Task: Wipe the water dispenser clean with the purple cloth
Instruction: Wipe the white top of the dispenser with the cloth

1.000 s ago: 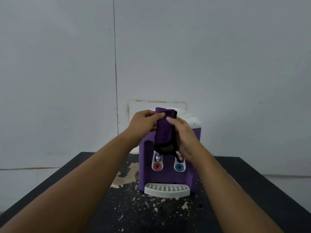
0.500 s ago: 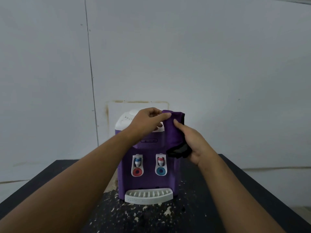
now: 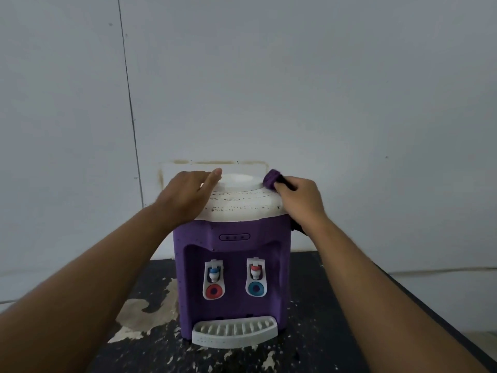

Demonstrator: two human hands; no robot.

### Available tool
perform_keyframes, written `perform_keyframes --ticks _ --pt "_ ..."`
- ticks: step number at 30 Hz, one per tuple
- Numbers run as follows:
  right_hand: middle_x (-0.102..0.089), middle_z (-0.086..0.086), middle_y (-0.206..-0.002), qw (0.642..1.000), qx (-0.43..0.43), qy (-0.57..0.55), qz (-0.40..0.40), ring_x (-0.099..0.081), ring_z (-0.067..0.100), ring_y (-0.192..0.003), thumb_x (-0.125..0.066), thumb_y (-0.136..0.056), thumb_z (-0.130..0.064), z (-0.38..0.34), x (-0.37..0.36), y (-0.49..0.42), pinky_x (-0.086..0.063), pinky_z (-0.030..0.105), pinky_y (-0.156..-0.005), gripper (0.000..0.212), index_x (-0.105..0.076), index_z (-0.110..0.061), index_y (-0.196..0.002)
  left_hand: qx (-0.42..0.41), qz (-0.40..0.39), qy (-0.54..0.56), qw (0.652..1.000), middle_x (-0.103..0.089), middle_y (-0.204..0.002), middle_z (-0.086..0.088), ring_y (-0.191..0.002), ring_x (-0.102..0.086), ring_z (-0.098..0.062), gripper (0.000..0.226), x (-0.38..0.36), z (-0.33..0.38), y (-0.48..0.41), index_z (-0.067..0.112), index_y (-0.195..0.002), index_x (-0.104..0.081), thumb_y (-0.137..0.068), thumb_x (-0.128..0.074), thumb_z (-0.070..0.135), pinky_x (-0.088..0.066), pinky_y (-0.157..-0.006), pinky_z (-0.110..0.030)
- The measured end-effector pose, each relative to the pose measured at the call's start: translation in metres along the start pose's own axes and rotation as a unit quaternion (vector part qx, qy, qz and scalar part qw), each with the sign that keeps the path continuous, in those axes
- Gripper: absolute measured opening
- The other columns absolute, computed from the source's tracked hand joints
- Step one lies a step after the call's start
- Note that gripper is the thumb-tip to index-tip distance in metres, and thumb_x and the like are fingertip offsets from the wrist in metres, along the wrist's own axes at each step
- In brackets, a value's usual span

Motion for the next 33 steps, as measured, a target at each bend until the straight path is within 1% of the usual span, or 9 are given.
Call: perform_keyframes --ticks 7,10,13,15,19,22,25,29,33 --pt "-0.081 -0.004 -0.097 0.994 -0.078 -0.08 -0.019 -0.069 0.014 -0.091 -0.068 -0.101 -0.042 0.012 -0.002 -0.014 -0.051 0.031 -0.079 0.023 -0.086 -0.035 -0.088 -0.08 0.054 -0.07 0.993 -0.081 -0.115 0.01 -0.101 -0.072 -0.017 0.069 0.0 -0.007 -0.002 0.027 -0.111 -0.084 -0.112 -0.02 0.053 -0.045 -0.106 -0.044" --pt "-0.074 0.004 -0.083 0.999 -0.031 -0.028 -0.018 -0.06 0.014 -0.077 -0.066 -0.102 -0.041 0.012 -0.006 -0.014 -0.045 0.033 -0.07 0.027 -0.084 -0.024 -0.093 -0.078 0.073 -0.063 0.992 -0.08 -0.111 0.015 -0.099 -0.068 -0.011 0.068 -0.005 -0.011 -0.003 0.029 -0.107 -0.084 -0.113 -0.021 0.051 -0.038 -0.113 -0.047" --pt "-0.071 0.001 -0.073 0.999 0.049 -0.007 -0.012 -0.052 0.008 -0.057 -0.064 -0.099 -0.048 0.012 -0.017 -0.003 -0.042 0.026 -0.058 0.027 -0.082 -0.033 -0.087 -0.079 0.099 -0.051 0.991 -0.08 -0.108 0.018 -0.096 -0.066 -0.009 0.066 -0.01 -0.014 -0.005 0.031 -0.101 -0.085 -0.112 -0.023 0.051 -0.035 -0.112 -0.045" --pt "-0.073 -0.005 -0.071 0.997 0.056 -0.057 0.007 -0.055 0.007 -0.06 -0.064 -0.098 -0.049 0.016 -0.019 0.005 -0.042 0.02 -0.058 0.024 -0.083 -0.039 -0.088 -0.078 0.105 -0.044 0.99 -0.08 -0.107 0.019 -0.096 -0.065 -0.009 0.067 -0.012 -0.015 -0.006 0.031 -0.1 -0.085 -0.112 -0.022 0.052 -0.034 -0.111 -0.043" --pt "-0.071 0.008 -0.074 0.995 -0.018 -0.096 0.035 -0.058 0.012 -0.071 -0.065 -0.104 -0.037 0.021 -0.01 -0.006 -0.043 0.029 -0.066 0.031 -0.084 -0.017 -0.088 -0.077 0.114 -0.044 0.99 -0.08 -0.106 0.018 -0.095 -0.066 -0.009 0.068 -0.014 -0.014 -0.006 0.03 -0.099 -0.085 -0.112 -0.022 0.053 -0.033 -0.109 -0.042" --pt "-0.06 -0.013 -0.057 0.998 0.047 0.031 -0.008 -0.051 0.003 -0.055 -0.064 -0.106 -0.038 0.011 -0.015 -0.015 -0.037 0.019 -0.057 0.034 -0.079 -0.022 -0.08 -0.085 0.12 -0.065 0.987 -0.08 -0.106 0.015 -0.092 -0.066 -0.011 0.066 -0.014 -0.012 -0.006 0.029 -0.099 -0.084 -0.113 -0.024 0.05 -0.034 -0.109 -0.045" --pt "-0.075 -0.03 -0.08 0.991 0.125 0.041 -0.018 -0.069 -0.005 -0.076 -0.066 -0.106 -0.036 0.013 -0.019 -0.002 -0.047 0.009 -0.064 0.02 -0.085 -0.038 -0.104 -0.09 0.12 -0.075 0.986 -0.08 -0.106 0.014 -0.093 -0.066 -0.012 0.065 -0.013 -0.013 -0.005 0.029 -0.1 -0.084 -0.113 -0.024 0.05 -0.034 -0.109 -0.047" --pt "-0.081 -0.013 -0.083 0.992 0.044 -0.119 0.007 -0.069 0.004 -0.079 -0.069 -0.106 -0.028 0.024 -0.005 -0.001 -0.051 0.02 -0.068 0.024 -0.087 -0.04 -0.094 -0.084 0.117 -0.079 0.987 -0.08 -0.109 0.015 -0.096 -0.066 -0.011 0.065 -0.014 -0.011 -0.003 0.029 -0.101 -0.084 -0.113 -0.024 0.05 -0.033 -0.109 -0.045" --pt "-0.07 0.007 -0.071 0.998 0.056 0.012 -0.037 -0.051 0.011 -0.061 -0.068 -0.098 -0.036 0.007 -0.01 -0.012 -0.04 0.033 -0.064 0.023 -0.085 -0.023 -0.087 -0.076 0.118 -0.079 0.987 -0.08 -0.109 0.014 -0.096 -0.066 -0.013 0.062 -0.014 -0.01 -0.003 0.029 -0.101 -0.083 -0.113 -0.026 0.049 -0.033 -0.108 -0.047"
Point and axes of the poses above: each hand's wrist, its own y-axis away from the middle knuckle, its own x-axis out of the back of the hand, z = x × y, the point moved 1 cm from there along -y, towards the middle knuckle
